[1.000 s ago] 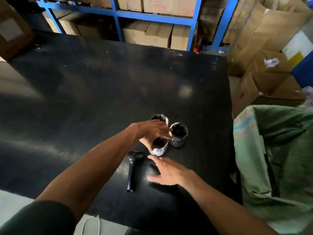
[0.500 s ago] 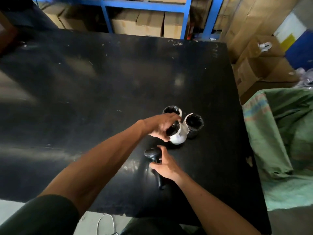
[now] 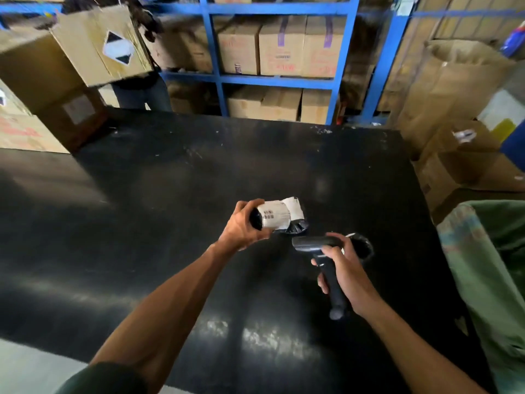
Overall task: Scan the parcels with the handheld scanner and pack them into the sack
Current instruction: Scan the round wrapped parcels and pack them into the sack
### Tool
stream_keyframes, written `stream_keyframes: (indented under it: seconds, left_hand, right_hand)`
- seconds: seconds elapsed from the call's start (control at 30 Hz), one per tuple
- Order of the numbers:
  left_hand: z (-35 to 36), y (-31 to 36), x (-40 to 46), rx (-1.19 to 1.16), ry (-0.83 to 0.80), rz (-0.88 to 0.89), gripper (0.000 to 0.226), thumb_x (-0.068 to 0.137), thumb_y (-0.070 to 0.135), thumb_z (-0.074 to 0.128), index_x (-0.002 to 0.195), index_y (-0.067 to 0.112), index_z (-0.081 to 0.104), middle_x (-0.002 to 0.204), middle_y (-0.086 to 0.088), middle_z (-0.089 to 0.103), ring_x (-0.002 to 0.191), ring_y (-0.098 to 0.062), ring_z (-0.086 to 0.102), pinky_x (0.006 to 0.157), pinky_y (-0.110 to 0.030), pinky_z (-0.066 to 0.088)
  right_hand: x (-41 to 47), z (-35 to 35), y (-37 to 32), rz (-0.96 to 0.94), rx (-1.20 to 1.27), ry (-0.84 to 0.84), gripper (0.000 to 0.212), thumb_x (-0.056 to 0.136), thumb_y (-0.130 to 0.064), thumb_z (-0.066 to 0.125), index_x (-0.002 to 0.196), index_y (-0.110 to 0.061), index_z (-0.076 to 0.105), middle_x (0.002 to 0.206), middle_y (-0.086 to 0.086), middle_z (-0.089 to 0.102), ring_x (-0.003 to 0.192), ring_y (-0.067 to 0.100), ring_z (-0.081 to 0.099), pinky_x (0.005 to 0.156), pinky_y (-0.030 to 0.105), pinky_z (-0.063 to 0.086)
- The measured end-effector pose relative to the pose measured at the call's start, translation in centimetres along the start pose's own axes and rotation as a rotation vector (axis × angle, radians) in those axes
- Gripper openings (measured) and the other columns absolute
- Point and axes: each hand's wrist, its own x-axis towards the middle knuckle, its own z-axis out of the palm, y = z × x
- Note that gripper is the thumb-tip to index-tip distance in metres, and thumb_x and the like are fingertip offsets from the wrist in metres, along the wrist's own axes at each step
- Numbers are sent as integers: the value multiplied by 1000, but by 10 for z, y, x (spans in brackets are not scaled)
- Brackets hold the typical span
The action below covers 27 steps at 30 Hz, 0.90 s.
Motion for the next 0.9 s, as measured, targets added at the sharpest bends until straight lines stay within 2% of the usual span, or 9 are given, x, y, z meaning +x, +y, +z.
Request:
stream_keyframes:
  seconds: [0.07, 0.23, 0.33, 0.37, 0.47, 0.53, 0.77, 0.9]
  left_hand:
    - [-2, -7, -5, 25, 29, -18, 79, 68, 28, 87, 139, 26, 52, 125, 5, 42, 106, -11, 55, 93, -14, 44]
    - [-2, -20, -20, 10, 82, -51, 76, 68, 18, 85, 137, 22, 53, 125, 1, 39, 103, -12, 53, 89, -14, 47]
    - [-3, -26, -24, -17, 88, -69, 76, 69, 15, 86, 137, 20, 54, 127, -1, 38, 106, -14, 53, 84, 1, 41]
    - [-3, -28, -24, -18, 84, -71, 76, 68, 16, 86, 137, 21, 55, 127, -1, 39, 107, -15, 54, 83, 1, 40]
    - [-7, -30, -26, 1, 87, -69, 76, 67, 21, 86, 136, 24, 54, 125, 1, 39, 109, -17, 53, 92, -19, 50]
    - [-9, -29, -28, 1, 93, -66, 76, 67, 22, 86, 136, 25, 54, 125, 1, 39, 110, -17, 53, 94, -26, 52]
    - [-12, -30, -26, -10, 94, -57, 78, 68, 22, 87, 138, 23, 52, 127, 1, 39, 110, -15, 51, 92, -18, 45]
    - [-10, -32, -26, -26, 107, -50, 77, 68, 20, 88, 137, 22, 54, 127, 1, 41, 110, -13, 51, 95, -19, 47]
  right_hand:
    - [0, 18, -14, -125, -91, 11, 19, 105, -25, 53, 124, -26, 48, 92, 25, 68, 41, 27, 50, 39, 30, 40]
    - [-3, 46, -34, -257, -266, -2, 24, 100, -47, 57, 122, -40, 49, 84, 10, 73, 43, 28, 56, 41, 33, 44]
    - [-3, 55, -41, -291, -350, -34, 25, 99, -50, 55, 122, -44, 47, 83, 8, 72, 46, 27, 59, 42, 31, 46]
    - [-4, 57, -42, -295, -360, -36, 25, 99, -50, 55, 121, -44, 46, 83, 8, 72, 46, 27, 60, 42, 31, 46]
    - [-4, 63, -42, -308, -401, -16, 25, 100, -51, 52, 122, -42, 45, 81, 9, 70, 45, 24, 58, 42, 31, 46]
    - [-3, 65, -41, -317, -423, -5, 27, 100, -52, 50, 123, -40, 43, 80, 9, 69, 43, 22, 57, 42, 31, 45]
    - [-2, 70, -39, -335, -480, -16, 29, 101, -54, 48, 126, -40, 42, 80, 6, 69, 44, 22, 60, 42, 30, 47]
    - [2, 67, -35, -282, -448, 2, 33, 98, -51, 55, 126, -40, 42, 86, 3, 73, 45, 25, 62, 44, 32, 49]
